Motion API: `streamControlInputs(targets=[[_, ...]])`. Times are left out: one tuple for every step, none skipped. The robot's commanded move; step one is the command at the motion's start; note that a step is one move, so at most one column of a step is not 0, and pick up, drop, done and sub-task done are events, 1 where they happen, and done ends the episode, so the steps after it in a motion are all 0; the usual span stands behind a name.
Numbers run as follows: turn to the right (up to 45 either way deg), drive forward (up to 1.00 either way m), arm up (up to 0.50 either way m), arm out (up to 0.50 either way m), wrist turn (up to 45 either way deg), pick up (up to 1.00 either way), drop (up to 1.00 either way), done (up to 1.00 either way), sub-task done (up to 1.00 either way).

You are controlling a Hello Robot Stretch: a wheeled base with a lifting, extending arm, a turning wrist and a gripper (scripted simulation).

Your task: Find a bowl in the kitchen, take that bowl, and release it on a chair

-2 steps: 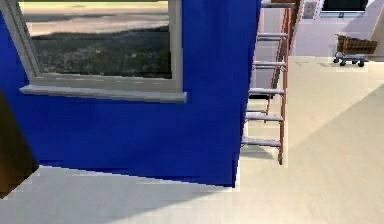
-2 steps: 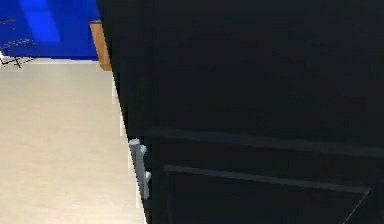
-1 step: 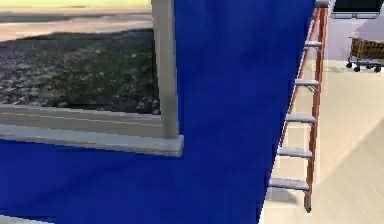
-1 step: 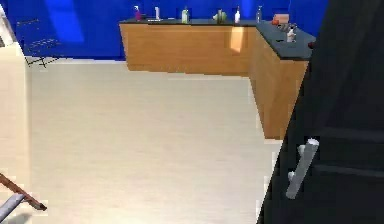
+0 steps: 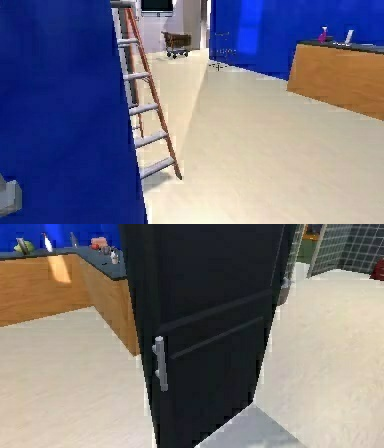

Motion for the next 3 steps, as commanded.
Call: streamControlInputs(targets=[[21.0,0.0,0.0,0.0,0.0,0.0,0.0,0.0,0.0],[0.0,1.0,0.0,0.0,0.0,0.0,0.0,0.0,0.0],[0.0,1.0,0.0,0.0,0.0,0.0,0.0,0.0,0.0]])
